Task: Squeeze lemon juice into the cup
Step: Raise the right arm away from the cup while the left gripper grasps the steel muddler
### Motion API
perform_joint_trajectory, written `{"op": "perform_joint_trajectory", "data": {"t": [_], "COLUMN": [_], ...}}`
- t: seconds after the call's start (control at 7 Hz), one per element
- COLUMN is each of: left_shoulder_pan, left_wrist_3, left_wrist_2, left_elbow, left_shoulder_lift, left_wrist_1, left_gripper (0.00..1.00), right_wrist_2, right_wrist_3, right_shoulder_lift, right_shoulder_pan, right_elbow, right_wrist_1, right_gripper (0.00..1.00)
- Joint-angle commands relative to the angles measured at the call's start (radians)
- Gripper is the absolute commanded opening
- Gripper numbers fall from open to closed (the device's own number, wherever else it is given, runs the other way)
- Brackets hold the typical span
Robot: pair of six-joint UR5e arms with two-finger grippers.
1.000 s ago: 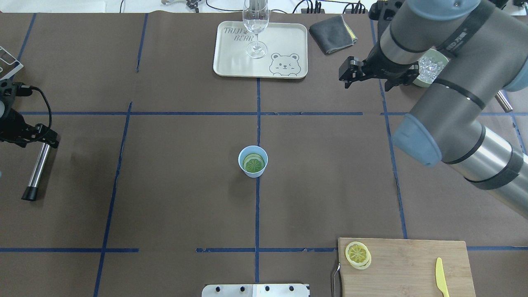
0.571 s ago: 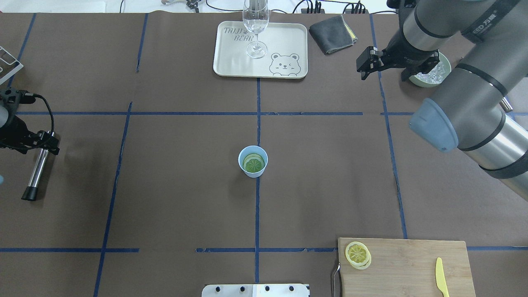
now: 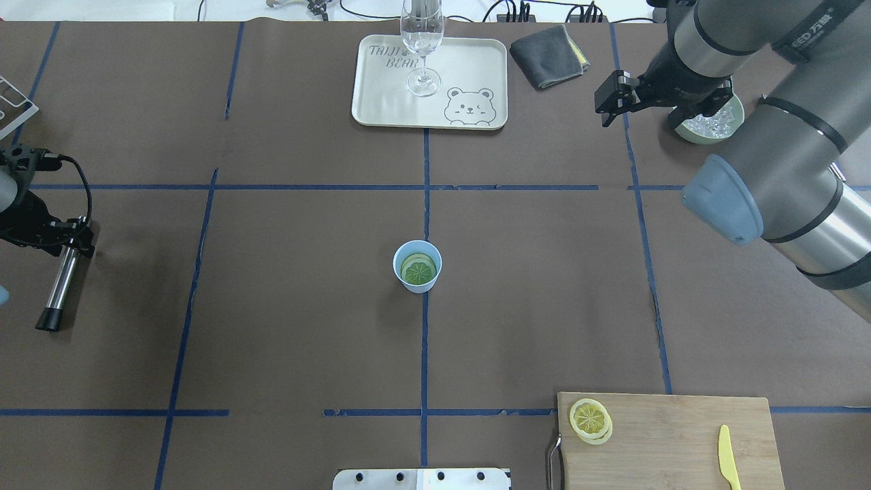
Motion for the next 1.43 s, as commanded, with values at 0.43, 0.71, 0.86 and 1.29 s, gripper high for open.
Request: {"op": "perform_joint_trajectory", "data": {"t": [0.43, 0.71, 0.86, 1.29], "left_shoulder_pan": [-0.058, -0.056, -0.051, 0.021], "left_wrist_3": [-0.002, -0.005, -0.013, -0.010], "left_wrist_2": [0.081, 0.380, 0.519, 0.753], "left_elbow": [-0.190, -0.295, -0.338, -0.391], "left_shoulder_lift": [0.004, -0.031, -0.069, -0.213], "left_wrist_1": [0.008, 0.002, 0.002, 0.004], "left_gripper": [0.00, 0.00, 0.00, 0.00], "right_wrist_2": [0.023, 0.042, 0.093, 0.216], "right_wrist_3": [-0.035, -0.184, -0.304, -0.440], "right_shoulder_lift": [-0.030, -0.126, -0.192, -0.304], "right_shoulder_pan": [0.053, 0.121, 0.177, 0.285], "right_elbow": [0.002, 0.019, 0.021, 0.039], "right_wrist_1": [0.002, 0.002, 0.000, 0.002], "right_gripper": [1.00, 1.00, 1.00, 1.00]}}
